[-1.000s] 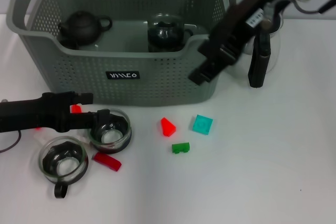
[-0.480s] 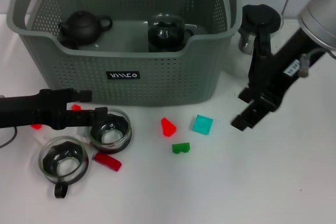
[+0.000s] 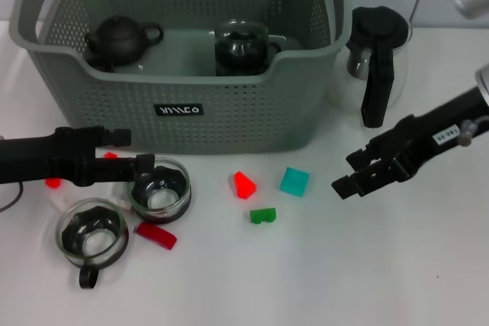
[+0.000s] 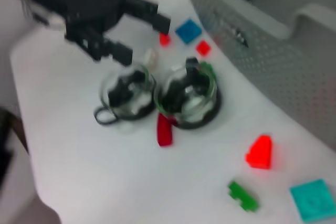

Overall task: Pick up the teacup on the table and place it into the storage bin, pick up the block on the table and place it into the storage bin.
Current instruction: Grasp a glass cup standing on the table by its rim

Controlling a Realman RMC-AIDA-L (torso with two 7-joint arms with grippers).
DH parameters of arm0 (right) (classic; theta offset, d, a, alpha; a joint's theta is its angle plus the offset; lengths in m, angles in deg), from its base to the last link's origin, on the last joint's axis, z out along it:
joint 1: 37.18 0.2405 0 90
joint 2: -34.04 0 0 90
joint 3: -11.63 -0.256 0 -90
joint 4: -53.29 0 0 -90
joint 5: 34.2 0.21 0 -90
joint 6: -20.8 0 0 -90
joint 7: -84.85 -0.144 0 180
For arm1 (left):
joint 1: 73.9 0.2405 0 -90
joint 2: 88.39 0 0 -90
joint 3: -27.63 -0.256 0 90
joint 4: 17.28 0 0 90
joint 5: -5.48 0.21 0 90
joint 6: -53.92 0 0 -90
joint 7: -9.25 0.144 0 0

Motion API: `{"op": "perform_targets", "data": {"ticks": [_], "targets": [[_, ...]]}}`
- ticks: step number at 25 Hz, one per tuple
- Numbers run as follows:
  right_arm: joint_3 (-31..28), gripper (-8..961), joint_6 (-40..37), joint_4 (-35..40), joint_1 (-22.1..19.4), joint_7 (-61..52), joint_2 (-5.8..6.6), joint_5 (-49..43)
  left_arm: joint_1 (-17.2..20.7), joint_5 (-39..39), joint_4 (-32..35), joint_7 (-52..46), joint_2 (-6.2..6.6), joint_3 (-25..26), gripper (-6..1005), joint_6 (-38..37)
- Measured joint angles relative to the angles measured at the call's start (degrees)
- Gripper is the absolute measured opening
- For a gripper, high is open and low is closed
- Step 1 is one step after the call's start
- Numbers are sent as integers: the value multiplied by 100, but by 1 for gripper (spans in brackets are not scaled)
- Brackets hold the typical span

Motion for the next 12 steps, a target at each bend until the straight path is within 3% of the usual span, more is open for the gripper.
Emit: {"op": "perform_targets", "data": {"ticks": [6,12], "targets": [[-949,715,315,-1408,-257,1225,215,253,-35,3,0,-12,6,-28,868,3],[-1334,715,318,-1676,-565,2225,285,362,-75,23,42,-134,52,-20,861,-323]]}}
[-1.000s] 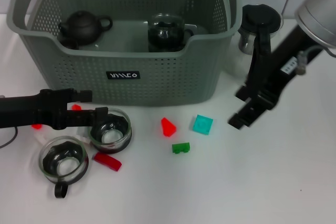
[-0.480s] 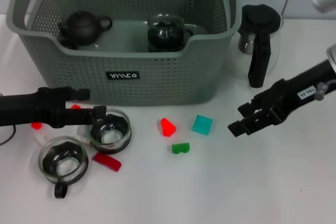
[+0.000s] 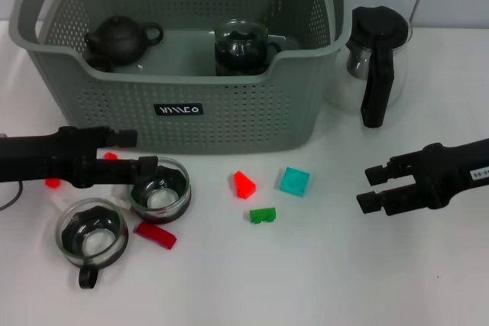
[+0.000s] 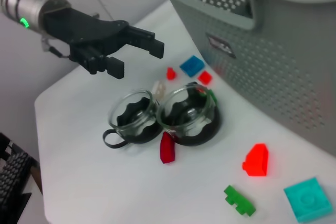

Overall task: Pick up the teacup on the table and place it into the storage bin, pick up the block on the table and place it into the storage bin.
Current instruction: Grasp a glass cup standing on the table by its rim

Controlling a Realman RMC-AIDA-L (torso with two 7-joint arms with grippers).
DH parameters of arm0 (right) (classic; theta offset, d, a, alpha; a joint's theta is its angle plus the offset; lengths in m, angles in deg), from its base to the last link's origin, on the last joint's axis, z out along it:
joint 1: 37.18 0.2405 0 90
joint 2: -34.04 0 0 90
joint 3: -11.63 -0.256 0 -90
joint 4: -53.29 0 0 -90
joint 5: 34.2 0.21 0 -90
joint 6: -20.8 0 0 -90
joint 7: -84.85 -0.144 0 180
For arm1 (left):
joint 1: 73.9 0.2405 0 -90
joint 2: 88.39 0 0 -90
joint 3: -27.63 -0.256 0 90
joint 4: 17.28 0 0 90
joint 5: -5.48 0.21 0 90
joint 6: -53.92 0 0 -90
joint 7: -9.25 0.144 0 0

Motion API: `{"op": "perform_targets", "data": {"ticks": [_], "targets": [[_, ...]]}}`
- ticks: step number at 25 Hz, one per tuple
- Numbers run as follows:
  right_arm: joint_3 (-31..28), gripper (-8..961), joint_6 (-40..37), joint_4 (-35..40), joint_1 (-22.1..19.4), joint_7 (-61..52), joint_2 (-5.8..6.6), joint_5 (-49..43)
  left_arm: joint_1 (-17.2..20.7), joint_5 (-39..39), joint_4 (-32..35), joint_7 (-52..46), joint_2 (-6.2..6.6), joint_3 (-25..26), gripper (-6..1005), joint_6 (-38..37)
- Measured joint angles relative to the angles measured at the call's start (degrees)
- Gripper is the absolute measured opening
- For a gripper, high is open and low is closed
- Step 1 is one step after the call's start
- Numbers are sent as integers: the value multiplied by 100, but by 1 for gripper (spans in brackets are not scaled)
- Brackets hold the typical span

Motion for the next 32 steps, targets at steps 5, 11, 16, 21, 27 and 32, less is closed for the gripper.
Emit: {"op": "perform_targets", "data": {"ticks": [5,11,16,21,27,32], "targets": [[7,715,-30,0,-59,186,23,23,-37,40,588,-800,92,-26,855,-971],[-16,715,-28,-4,-70,219,33,53,75,52,1863,-1772,160,-473,848,-1499],[-19,715,-29,2,-37,235,10,61,-115,716,2367,-2959,359,-1177,842,-1505],[-48,715,-4,12,0,275,6,67,-418,1723,2771,-3391,321,-1597,827,-1471],[-68,714,16,3,9,278,19,67,-574,2545,3265,-3428,100,-2035,765,-1213],[-69,714,2,-18,-18,280,20,67,-653,3077,3297,-3452,-182,-2454,742,-918]]}}
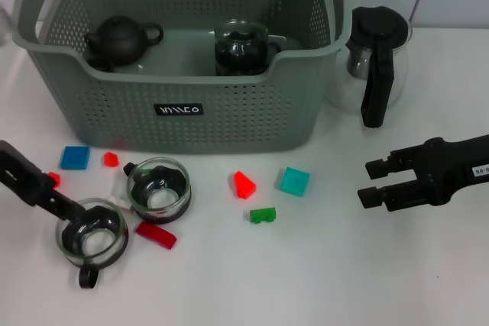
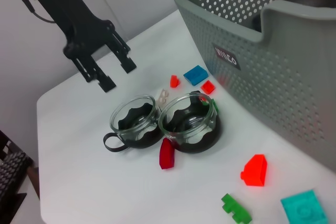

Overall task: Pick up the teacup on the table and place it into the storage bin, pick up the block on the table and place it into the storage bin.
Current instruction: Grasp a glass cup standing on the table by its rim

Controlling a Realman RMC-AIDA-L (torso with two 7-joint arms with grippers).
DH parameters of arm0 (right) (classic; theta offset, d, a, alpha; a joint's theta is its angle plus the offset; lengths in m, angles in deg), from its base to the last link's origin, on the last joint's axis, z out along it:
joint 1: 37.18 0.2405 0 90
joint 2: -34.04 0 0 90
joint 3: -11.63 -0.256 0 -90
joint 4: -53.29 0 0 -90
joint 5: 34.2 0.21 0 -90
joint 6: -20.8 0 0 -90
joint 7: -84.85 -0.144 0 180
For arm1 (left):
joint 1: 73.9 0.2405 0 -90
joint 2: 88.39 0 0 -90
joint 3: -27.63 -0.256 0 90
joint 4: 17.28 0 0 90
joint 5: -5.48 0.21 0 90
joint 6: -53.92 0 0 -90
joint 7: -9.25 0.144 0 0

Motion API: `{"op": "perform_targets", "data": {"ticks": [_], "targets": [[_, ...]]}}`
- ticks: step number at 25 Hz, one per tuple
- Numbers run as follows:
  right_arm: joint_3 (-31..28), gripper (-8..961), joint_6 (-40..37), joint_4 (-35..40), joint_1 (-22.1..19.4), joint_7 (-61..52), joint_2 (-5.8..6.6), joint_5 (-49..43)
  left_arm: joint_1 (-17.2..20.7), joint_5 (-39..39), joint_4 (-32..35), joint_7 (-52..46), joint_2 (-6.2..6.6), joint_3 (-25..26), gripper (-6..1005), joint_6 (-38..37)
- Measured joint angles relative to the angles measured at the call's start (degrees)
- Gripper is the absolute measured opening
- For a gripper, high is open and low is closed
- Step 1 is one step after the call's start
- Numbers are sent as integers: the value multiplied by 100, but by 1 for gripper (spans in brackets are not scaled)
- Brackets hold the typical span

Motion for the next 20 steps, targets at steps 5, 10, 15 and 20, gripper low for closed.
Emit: {"op": "perform_targets", "data": {"ticks": [5,10,15,20], "targets": [[0,714,-23,-3,-37,1,5,0,35,269,60,-148,-258,-465,738,433],[0,714,-33,-10,-49,1,3,-1,197,271,31,-565,-270,-956,734,864],[0,714,-36,-21,-64,1,-6,-1,340,274,11,-667,-288,-1126,725,1043],[0,714,-36,-98,-74,1,17,-1,384,276,-286,-718,-294,-1163,709,1243]]}}
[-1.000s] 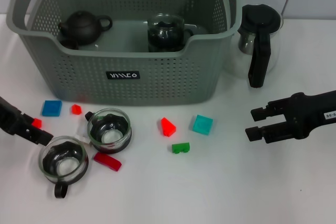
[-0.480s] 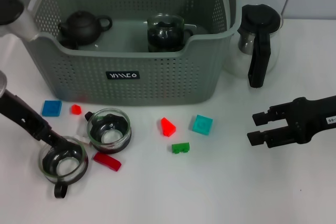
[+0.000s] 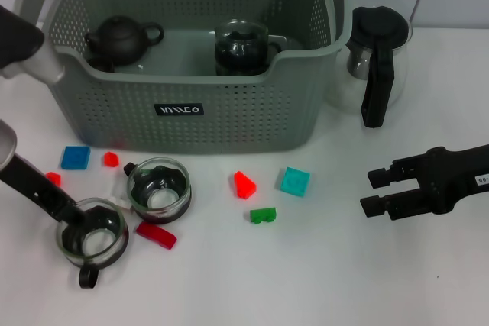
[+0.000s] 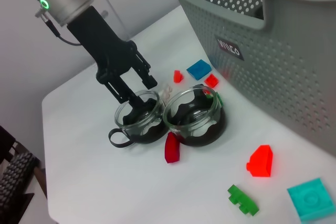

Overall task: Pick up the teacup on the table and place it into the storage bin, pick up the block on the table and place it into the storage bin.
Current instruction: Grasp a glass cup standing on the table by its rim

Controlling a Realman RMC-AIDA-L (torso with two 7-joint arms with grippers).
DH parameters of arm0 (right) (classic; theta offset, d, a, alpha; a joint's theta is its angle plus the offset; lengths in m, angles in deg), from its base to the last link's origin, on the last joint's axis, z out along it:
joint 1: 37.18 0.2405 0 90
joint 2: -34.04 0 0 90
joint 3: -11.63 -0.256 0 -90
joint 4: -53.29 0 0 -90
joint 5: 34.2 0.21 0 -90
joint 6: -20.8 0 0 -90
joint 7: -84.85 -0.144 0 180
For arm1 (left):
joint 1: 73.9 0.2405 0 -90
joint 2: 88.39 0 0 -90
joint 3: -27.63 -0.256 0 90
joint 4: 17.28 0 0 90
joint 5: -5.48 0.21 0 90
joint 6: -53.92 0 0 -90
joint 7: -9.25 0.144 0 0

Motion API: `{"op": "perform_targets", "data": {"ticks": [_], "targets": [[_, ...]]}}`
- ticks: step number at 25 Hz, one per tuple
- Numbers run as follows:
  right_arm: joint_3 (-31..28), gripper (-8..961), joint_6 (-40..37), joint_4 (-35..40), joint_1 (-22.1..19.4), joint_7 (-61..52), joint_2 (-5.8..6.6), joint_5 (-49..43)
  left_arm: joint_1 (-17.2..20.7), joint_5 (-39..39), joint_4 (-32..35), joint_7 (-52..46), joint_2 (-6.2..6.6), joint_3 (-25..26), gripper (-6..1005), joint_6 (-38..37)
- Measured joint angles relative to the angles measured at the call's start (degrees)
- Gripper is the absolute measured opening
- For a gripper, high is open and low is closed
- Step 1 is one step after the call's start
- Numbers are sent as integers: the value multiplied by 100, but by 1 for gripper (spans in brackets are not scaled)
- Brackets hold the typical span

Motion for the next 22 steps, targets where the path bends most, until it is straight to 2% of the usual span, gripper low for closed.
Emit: {"op": "perform_targets", "data": {"ticks": [6,11,17,22], "targets": [[0,715,3,-44,-1,0,2,0,0,0,-367,-37,0,-117,605,238],[0,714,0,-44,-1,0,8,0,0,-1,-541,-158,34,-317,598,337],[0,714,0,-49,-18,0,10,0,0,-1,-493,-176,18,-312,590,272],[0,715,0,-59,-37,0,10,0,0,0,-487,-227,4,-330,482,288]]}}
